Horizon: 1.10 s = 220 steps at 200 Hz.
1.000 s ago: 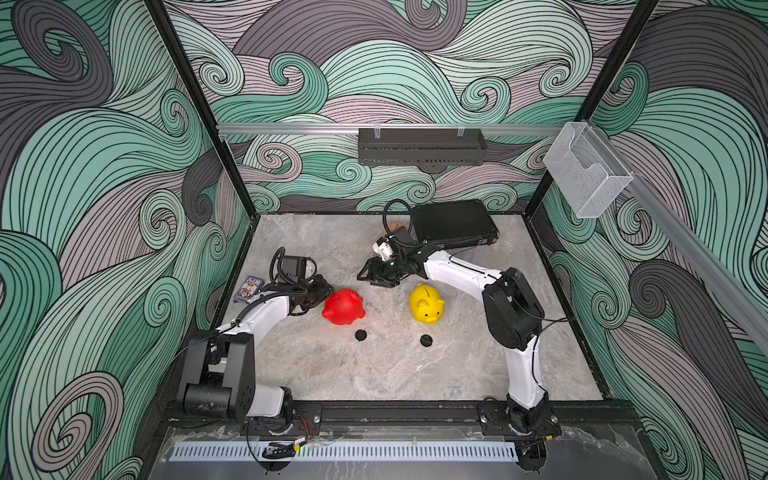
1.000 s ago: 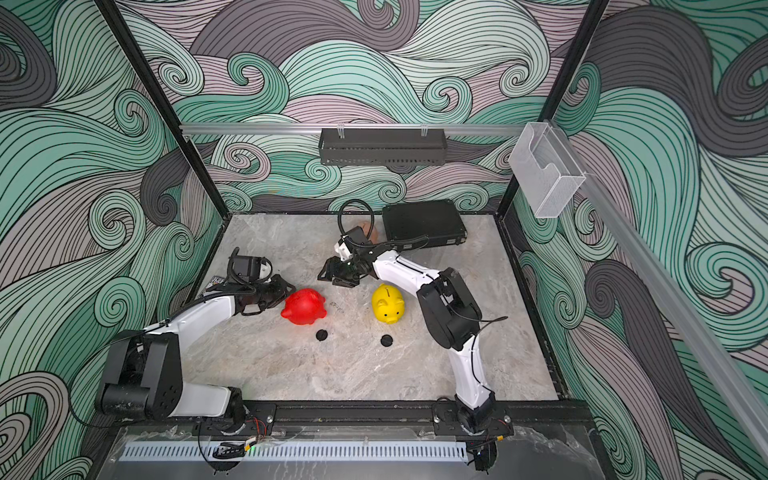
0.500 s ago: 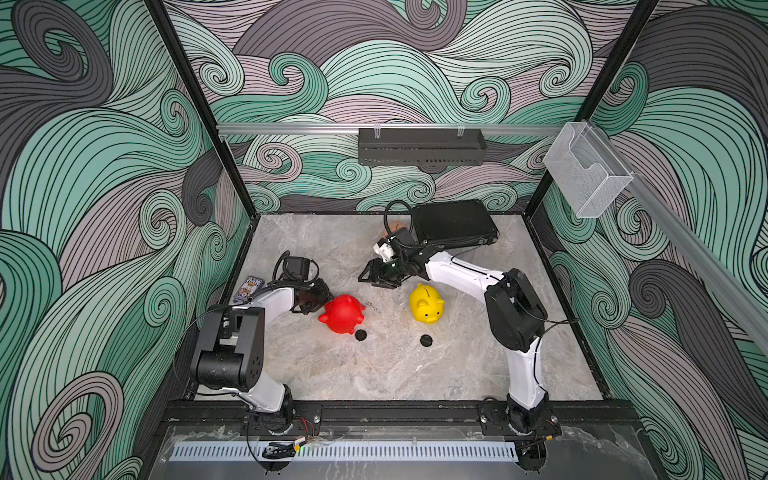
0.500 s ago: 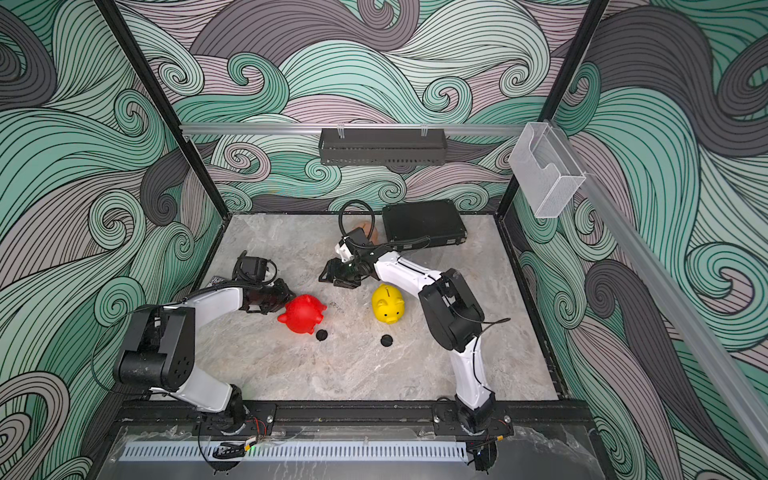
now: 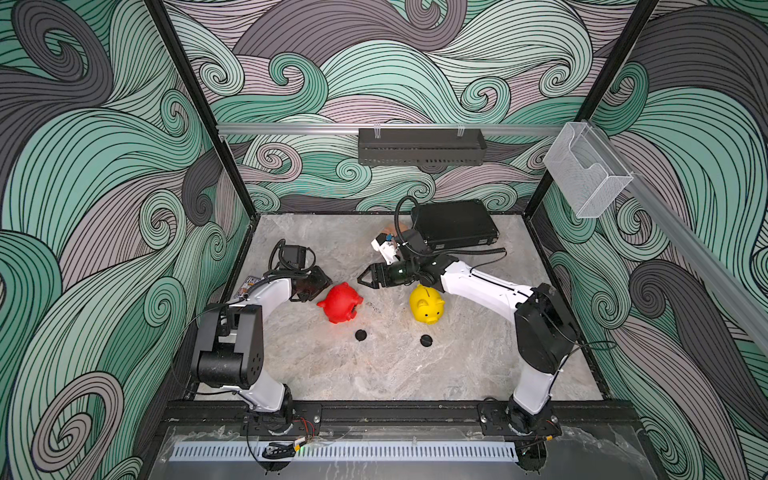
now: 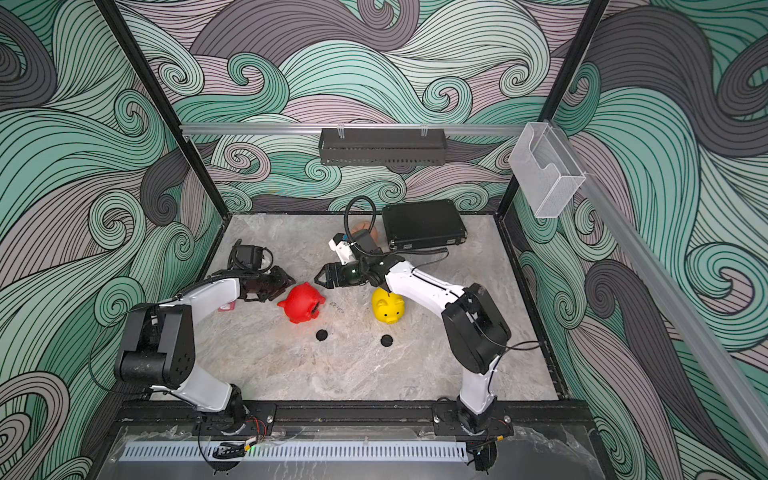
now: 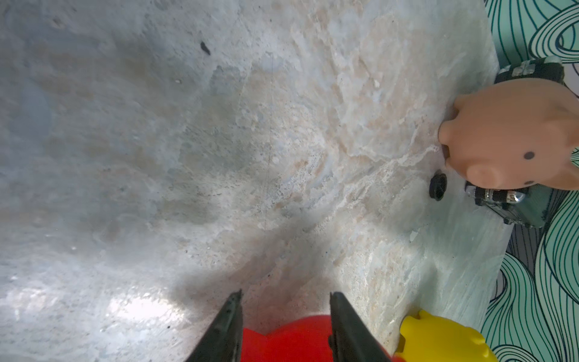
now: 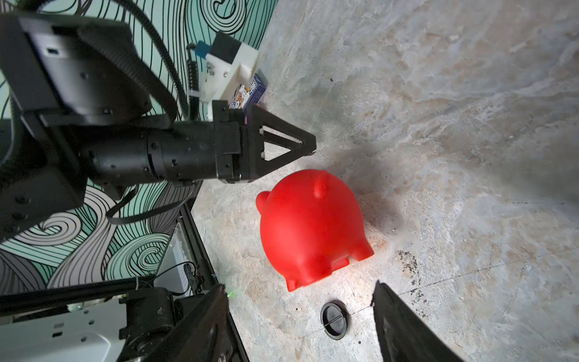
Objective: Close piggy banks
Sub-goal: Turn over the piggy bank at the center of the board.
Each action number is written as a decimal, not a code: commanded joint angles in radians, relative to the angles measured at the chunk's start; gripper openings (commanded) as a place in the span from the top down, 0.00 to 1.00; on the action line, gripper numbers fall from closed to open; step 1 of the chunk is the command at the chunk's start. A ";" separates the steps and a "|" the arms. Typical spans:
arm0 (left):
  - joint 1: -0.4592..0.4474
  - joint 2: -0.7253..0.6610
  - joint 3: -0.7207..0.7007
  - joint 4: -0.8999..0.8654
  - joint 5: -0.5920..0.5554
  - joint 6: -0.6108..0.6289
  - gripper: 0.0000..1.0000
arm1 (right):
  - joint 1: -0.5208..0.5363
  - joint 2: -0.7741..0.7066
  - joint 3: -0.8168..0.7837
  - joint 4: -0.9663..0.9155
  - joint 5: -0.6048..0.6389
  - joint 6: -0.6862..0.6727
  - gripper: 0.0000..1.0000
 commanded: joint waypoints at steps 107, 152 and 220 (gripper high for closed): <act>0.021 -0.104 -0.016 -0.046 0.032 -0.014 0.44 | 0.070 0.041 -0.057 0.110 0.033 -0.099 0.26; 0.021 -0.218 -0.106 -0.042 0.046 -0.024 0.44 | 0.072 0.098 -0.023 0.089 0.035 -0.060 0.31; 0.021 -0.374 -0.185 -0.120 0.057 -0.006 0.41 | 0.070 0.152 0.015 0.082 0.042 -0.012 0.34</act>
